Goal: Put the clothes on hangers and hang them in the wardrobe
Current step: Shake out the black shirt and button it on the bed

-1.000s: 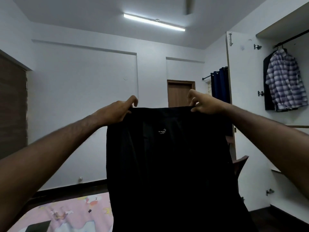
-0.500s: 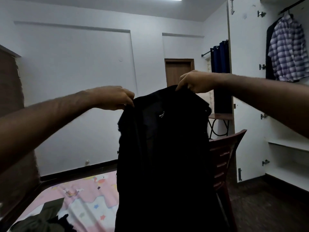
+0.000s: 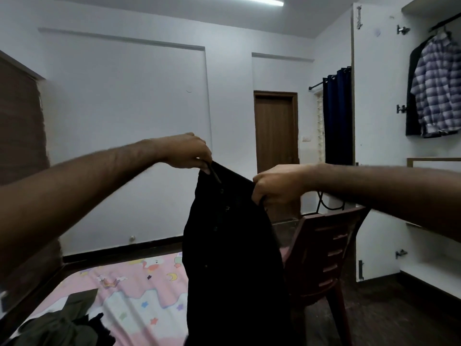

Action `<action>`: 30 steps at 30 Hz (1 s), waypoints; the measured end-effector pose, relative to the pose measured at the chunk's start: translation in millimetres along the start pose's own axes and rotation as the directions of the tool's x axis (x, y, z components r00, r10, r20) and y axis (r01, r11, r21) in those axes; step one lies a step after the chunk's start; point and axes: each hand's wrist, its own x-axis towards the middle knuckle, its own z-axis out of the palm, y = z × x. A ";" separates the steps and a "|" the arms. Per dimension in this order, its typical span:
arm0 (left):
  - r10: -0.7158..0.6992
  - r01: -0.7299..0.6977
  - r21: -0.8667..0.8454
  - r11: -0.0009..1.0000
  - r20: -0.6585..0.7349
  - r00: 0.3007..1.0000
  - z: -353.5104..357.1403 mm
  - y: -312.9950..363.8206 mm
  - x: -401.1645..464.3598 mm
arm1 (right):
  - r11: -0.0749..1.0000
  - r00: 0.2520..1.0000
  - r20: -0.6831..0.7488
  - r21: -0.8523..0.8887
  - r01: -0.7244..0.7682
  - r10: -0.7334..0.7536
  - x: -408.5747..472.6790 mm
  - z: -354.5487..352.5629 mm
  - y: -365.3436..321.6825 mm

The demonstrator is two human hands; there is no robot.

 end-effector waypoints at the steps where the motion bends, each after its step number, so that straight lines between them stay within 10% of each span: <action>1: -0.018 0.016 -0.083 0.996 -0.015 1.000 3.5 1.1 -1.6 | 0.998 0.999 0.016 -0.043 -0.042 0.043 1.4 -2.7 13.8; 6: -0.138 0.037 -0.319 0.947 -0.302 0.943 -2.1 -9.2 -4.1 | 0.779 0.793 -0.158 -0.152 -0.608 0.588 -9.7 -35.2 75.9; 12: -0.231 0.133 -0.243 0.961 -0.441 0.867 -21.1 -33.0 -10.4 | 0.871 0.870 -0.111 0.181 -0.458 0.480 -16.2 -58.6 108.5; 24: -0.317 0.213 -0.240 0.947 -0.592 0.741 -49.1 -22.1 9.0 | 0.723 0.919 0.048 0.601 -0.340 0.392 -20.1 -73.6 103.5; 30: -0.380 0.194 -0.348 0.917 -0.623 0.683 -50.4 -26.6 0.1 | 0.526 0.435 -0.330 0.701 -0.482 0.838 -29.8 -60.0 112.5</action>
